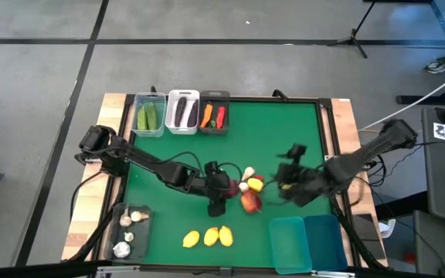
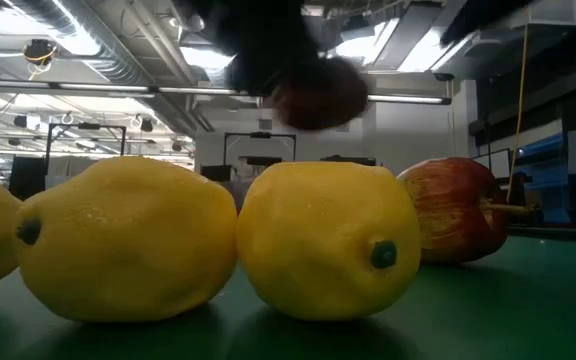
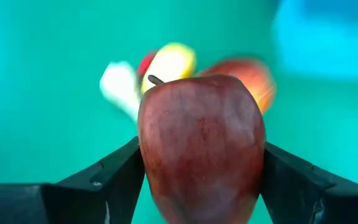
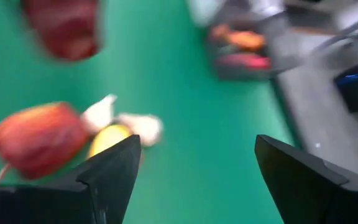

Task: Sort produce into baskets
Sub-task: Put the red apple into the green bin

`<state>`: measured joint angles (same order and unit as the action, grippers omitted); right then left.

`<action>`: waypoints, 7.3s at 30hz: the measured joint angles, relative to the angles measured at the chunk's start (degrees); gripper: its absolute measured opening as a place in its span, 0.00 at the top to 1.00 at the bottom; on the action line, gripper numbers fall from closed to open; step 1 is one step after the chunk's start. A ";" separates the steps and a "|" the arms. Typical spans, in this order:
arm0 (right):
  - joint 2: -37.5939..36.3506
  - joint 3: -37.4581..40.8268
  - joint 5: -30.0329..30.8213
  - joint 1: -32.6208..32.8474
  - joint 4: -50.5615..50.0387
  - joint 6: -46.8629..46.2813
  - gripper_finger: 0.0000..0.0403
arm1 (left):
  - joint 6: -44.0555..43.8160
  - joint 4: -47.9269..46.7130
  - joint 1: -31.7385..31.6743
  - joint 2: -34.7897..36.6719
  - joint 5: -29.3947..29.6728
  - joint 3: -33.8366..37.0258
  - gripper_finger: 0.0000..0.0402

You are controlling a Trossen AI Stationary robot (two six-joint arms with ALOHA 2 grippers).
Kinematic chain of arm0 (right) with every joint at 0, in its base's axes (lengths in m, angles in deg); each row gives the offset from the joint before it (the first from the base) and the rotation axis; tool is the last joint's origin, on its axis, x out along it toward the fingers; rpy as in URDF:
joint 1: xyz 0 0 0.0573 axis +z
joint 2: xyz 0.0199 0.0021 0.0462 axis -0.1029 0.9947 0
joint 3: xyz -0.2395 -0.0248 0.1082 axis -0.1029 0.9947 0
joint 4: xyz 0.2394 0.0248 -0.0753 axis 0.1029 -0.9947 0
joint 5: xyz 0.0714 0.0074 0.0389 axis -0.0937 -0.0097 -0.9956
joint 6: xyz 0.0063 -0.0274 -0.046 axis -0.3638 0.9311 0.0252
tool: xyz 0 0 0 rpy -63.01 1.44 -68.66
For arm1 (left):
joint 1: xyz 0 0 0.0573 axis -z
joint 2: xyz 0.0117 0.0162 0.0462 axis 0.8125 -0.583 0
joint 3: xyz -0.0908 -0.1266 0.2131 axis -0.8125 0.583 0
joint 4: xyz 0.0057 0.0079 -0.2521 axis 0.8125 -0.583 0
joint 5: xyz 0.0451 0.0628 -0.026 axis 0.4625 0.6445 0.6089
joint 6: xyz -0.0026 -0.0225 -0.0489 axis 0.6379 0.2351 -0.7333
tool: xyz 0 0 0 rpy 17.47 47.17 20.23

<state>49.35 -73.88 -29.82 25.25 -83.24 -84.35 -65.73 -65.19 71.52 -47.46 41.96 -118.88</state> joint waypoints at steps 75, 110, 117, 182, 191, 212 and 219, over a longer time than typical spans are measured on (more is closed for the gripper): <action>-23.44 1.80 1.76 -0.06 -4.02 -3.66 0.21 | 35.12 -18.76 -0.74 -19.16 -18.86 -36.79 0.20; -23.75 1.87 -0.37 -0.07 -4.80 -3.60 0.21 | 52.88 2.94 -10.21 -21.63 -35.12 -18.66 0.20; -23.51 1.87 -0.73 -0.07 -5.75 -3.55 0.21 | 51.37 5.23 -10.70 -24.09 -36.15 -18.79 0.20; -23.52 1.87 -0.84 -0.07 -5.70 -4.06 0.21 | 43.62 -9.07 -7.32 -17.82 -21.90 -21.81 0.14; -23.52 1.87 -0.82 -0.07 -5.67 -4.03 0.21 | 43.92 -8.35 -7.40 -19.33 -24.26 -22.55 0.14; -21.14 1.87 -0.84 -0.04 -6.15 -4.01 0.21 | 44.12 -1.77 -8.28 -25.71 -26.46 -22.65 0.14; -21.11 1.87 -0.84 -0.04 -6.12 -4.01 0.21 | 43.06 -1.46 -8.28 -25.79 -26.53 -22.59 0.18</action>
<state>28.24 -72.01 -30.66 25.21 -89.36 -88.36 -22.67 -66.64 63.25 -73.25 15.42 -141.47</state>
